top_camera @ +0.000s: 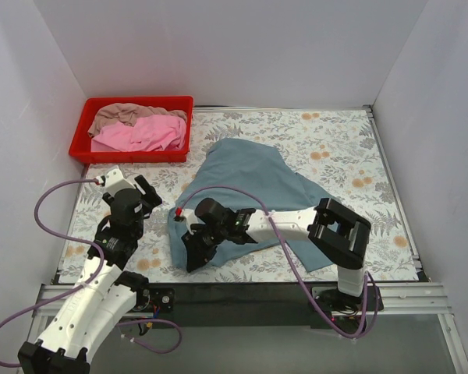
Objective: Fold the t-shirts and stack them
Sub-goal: Flatten the tshirt out
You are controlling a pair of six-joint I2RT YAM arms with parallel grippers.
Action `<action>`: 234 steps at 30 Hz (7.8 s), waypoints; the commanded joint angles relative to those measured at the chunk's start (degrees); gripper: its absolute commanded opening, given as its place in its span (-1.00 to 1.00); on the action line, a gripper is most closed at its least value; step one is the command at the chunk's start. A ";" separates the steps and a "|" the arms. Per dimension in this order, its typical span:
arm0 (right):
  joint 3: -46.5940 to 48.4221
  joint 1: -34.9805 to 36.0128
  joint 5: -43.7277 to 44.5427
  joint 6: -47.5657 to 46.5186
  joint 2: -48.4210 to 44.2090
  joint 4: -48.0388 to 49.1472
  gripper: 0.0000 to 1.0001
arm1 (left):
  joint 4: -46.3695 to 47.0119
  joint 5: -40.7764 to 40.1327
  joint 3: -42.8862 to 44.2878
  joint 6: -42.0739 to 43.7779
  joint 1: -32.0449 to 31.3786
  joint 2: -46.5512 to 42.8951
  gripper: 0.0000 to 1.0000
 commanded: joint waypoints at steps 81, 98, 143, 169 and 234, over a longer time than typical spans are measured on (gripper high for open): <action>-31.57 -51.43 27.65 -7.57 -49.82 -29.70 0.57 | -15.77 7.62 18.61 -17.87 -12.63 43.35 0.36; -36.69 -43.07 29.67 -4.75 -58.00 -31.46 0.61 | -15.87 5.33 20.07 -21.66 -12.90 51.06 0.22; -36.07 -42.63 33.71 -5.01 -57.39 -33.30 0.61 | -12.08 6.55 18.06 -19.02 -13.16 58.28 -0.36; -30.53 -79.87 43.47 -5.81 -47.29 -38.58 0.44 | -7.86 11.66 18.58 -3.38 -13.07 52.13 -1.00; 49.61 -75.78 43.47 -30.75 -57.13 -30.67 -0.97 | -14.80 7.87 78.25 9.54 -12.19 24.18 -1.00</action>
